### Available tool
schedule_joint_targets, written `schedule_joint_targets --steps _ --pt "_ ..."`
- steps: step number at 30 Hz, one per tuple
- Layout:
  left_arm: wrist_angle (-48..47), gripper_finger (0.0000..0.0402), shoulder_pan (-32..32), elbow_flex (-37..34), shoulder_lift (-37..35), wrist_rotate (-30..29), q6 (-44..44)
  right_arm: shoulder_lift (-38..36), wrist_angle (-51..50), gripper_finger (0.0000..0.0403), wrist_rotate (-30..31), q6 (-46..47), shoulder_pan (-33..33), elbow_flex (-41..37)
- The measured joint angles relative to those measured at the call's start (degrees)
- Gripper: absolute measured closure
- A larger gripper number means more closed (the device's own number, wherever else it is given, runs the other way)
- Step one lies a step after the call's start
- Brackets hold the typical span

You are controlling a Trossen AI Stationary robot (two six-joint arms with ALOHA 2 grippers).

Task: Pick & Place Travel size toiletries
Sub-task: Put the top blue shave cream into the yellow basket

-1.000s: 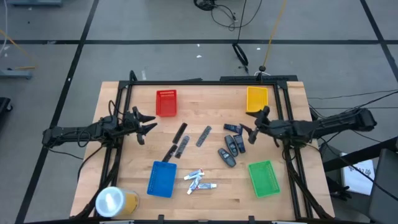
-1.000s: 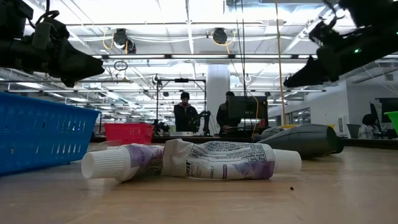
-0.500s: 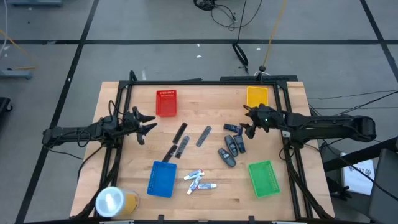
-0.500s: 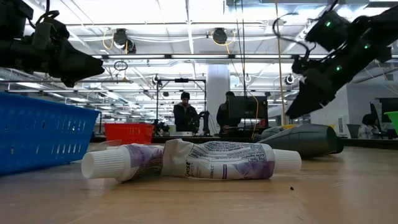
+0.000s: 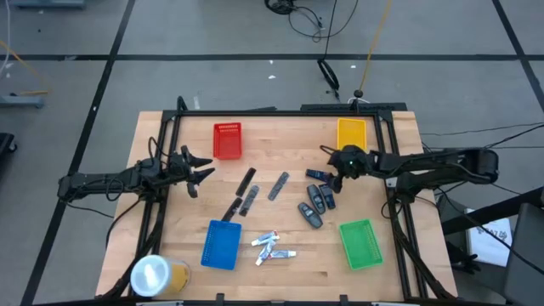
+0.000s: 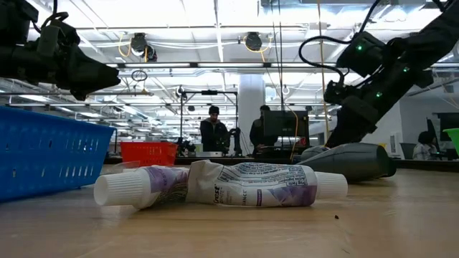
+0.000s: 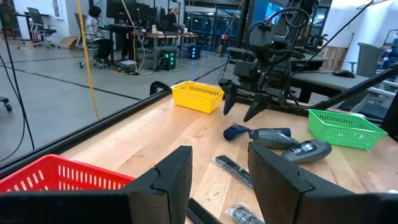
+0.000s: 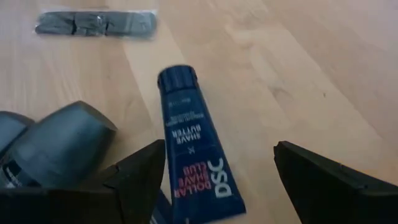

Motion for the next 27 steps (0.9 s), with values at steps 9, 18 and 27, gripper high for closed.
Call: schedule_joint_targets --steps 9,18,27 --pt "0.0 0.0247 0.0 0.0 0.0 0.0 0.0 5.5 -1.7 0.0078 1.9 -8.4 3.9 5.3" --pt "0.1 0.0247 0.0 0.0 0.0 -0.3 0.0 17.6 -0.5 0.0079 4.4 -10.6 3.8 8.4" --pt "0.1 0.0247 0.0 0.0 0.0 -0.3 0.0 18.1 -1.2 0.0122 4.3 -8.7 3.8 7.5"
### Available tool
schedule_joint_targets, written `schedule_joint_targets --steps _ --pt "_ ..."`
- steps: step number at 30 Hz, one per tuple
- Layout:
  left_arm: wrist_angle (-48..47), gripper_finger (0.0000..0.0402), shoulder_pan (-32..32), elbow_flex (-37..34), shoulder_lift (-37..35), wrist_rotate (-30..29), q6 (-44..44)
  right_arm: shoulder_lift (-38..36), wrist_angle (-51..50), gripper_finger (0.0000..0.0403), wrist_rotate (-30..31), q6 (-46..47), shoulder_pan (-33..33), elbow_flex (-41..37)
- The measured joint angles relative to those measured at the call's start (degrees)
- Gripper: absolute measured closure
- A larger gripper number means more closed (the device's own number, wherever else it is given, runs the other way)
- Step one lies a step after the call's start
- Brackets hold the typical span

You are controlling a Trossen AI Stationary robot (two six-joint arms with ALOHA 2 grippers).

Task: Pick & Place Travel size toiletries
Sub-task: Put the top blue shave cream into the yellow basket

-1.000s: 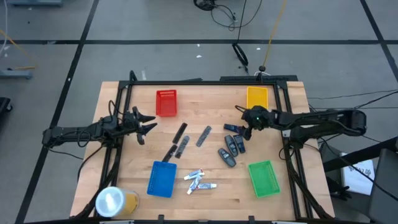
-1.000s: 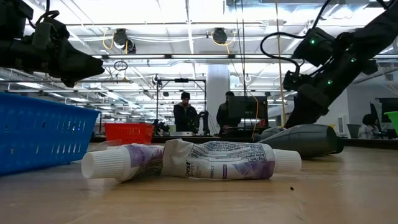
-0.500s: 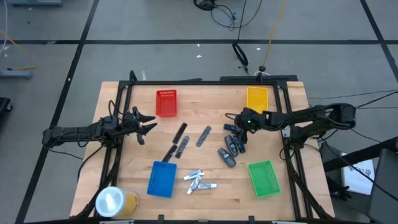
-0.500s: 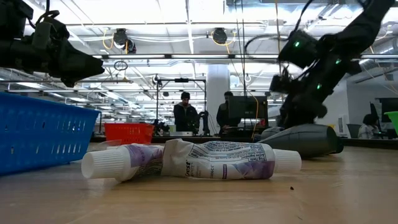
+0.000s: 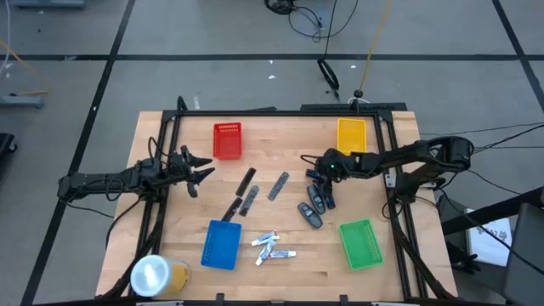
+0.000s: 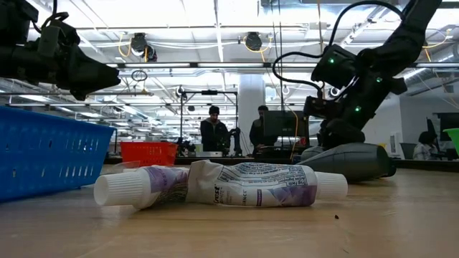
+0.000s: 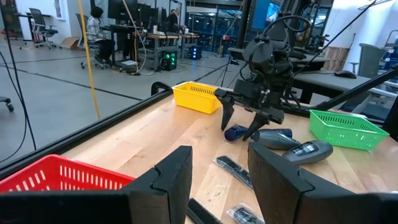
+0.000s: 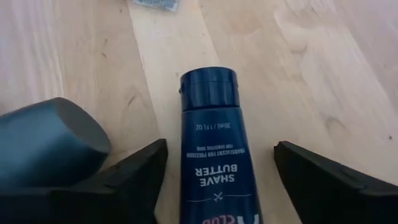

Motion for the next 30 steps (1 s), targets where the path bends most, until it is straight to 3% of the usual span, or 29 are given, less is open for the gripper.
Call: schedule_joint_targets --steps 15,23,30 --pt "0.0 0.0247 0.0 0.0 0.0 0.0 0.0 0.0 1.2 0.0262 -0.4 0.5 0.1 -1.0" --pt "0.0 0.0247 0.0 0.0 0.0 0.0 0.0 -0.4 2.1 0.0279 0.1 0.9 0.1 -1.1" --pt "0.0 0.0247 0.0 0.0 0.0 0.0 0.0 -6.5 1.2 0.0280 0.8 1.0 -0.1 -1.4"
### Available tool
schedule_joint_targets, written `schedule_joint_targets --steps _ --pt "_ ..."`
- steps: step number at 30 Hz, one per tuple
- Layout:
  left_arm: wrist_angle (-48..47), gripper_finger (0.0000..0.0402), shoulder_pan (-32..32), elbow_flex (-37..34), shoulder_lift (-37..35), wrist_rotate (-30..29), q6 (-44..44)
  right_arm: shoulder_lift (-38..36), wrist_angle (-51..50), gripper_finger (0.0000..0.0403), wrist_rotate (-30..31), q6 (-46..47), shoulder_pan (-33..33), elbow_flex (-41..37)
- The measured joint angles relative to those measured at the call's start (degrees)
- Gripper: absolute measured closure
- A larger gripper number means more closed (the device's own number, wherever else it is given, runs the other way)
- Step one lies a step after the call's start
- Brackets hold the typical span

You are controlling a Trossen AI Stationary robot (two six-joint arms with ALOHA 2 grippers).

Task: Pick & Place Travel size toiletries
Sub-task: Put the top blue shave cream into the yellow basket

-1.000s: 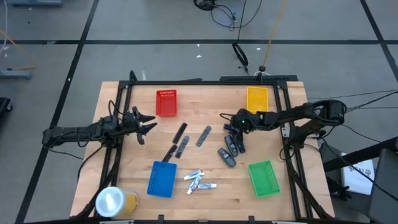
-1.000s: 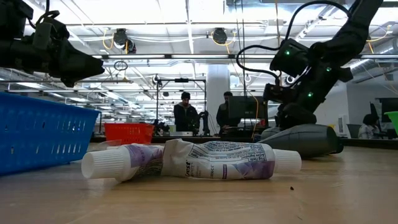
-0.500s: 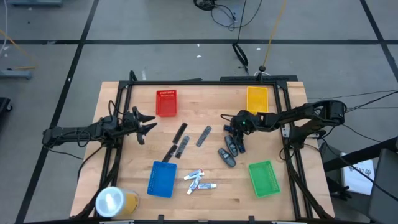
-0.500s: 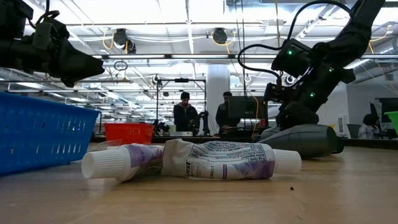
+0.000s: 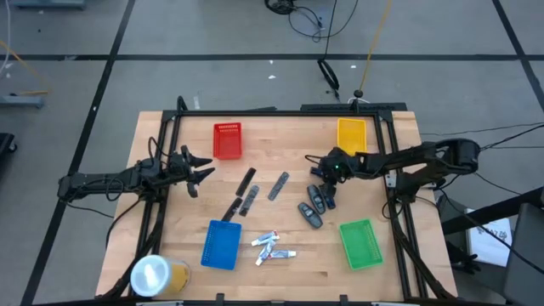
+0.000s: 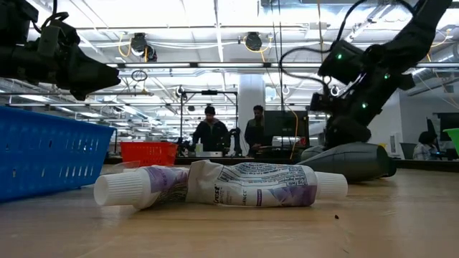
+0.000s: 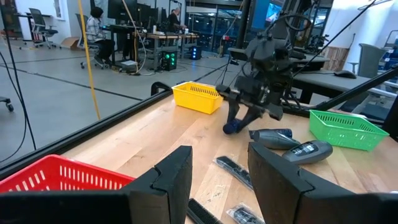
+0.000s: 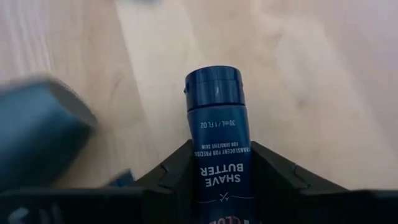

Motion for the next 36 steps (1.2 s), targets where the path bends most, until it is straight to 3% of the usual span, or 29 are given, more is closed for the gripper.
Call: schedule_joint_targets --steps 14,19,25,36 --pt "0.1 0.0247 0.0 0.0 0.0 0.0 0.0 -19.6 -3.2 0.0280 0.2 0.0 0.0 -3.0" --pt "0.1 0.0247 0.0 0.0 0.0 0.0 0.0 -27.8 3.5 0.0280 5.2 0.5 0.0 -10.5" --pt "0.1 0.0247 0.0 0.0 0.0 0.0 0.0 -37.0 13.2 0.0280 5.7 -2.2 0.1 -17.9" --pt "0.1 0.0247 0.0 0.0 0.0 0.0 0.0 -51.2 15.9 0.0280 11.5 -4.8 0.1 -24.5"
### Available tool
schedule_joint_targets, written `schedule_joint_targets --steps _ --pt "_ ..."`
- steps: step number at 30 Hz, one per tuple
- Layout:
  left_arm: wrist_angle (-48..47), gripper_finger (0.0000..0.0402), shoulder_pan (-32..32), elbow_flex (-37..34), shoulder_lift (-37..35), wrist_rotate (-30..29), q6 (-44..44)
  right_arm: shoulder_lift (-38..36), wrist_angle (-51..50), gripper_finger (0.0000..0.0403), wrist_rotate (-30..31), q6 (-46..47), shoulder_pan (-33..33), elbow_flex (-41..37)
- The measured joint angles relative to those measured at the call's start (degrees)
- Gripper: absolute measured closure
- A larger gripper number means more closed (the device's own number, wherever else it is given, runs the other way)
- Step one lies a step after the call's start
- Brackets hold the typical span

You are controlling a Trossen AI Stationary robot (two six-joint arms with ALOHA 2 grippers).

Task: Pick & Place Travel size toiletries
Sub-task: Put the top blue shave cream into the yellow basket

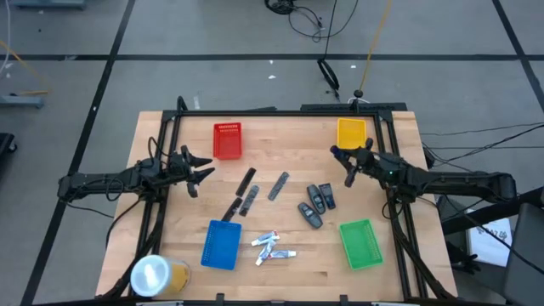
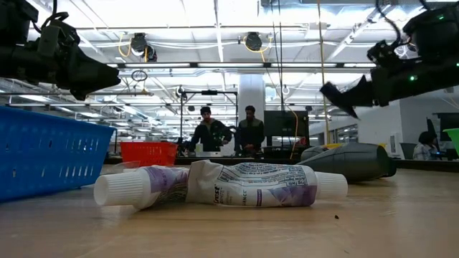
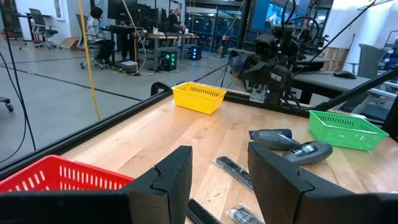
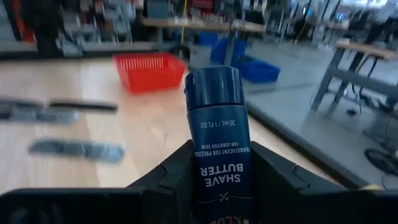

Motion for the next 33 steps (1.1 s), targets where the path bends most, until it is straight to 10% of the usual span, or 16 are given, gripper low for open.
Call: schedule_joint_targets --steps 19,33 --pt "0.0 0.0247 0.0 0.0 0.0 0.0 0.0 -20.8 -17.2 0.0280 0.5 0.7 0.0 -0.6" --pt "0.0 0.0247 0.0 0.0 0.0 0.0 0.0 -23.7 -16.1 0.0280 16.4 5.4 0.0 -0.6"
